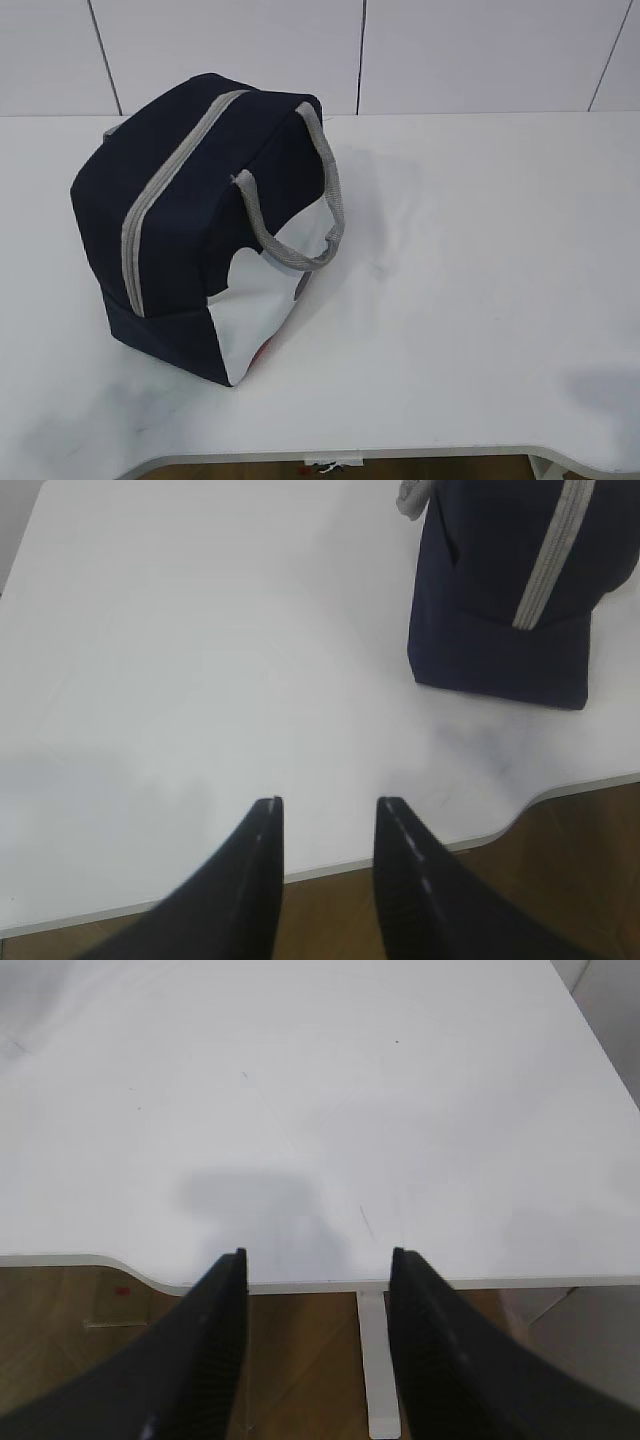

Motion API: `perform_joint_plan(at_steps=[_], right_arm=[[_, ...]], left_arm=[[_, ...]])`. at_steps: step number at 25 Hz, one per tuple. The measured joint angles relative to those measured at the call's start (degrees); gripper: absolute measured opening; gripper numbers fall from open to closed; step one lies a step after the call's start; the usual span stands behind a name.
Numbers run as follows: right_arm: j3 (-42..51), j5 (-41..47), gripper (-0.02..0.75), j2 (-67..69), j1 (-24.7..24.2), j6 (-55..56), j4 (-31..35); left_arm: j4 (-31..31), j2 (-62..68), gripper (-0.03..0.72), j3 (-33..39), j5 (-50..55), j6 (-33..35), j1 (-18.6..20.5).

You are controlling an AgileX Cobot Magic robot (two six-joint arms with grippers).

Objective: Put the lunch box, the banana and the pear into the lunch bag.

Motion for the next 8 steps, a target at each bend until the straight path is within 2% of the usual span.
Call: perform_joint_plan(at_steps=[8], right_arm=[[0.0, 0.0, 0.382, 0.0, 0.0, 0.0, 0.0]], left_arm=[[0.0, 0.0, 0.235, 0.0, 0.0, 0.0, 0.0]])
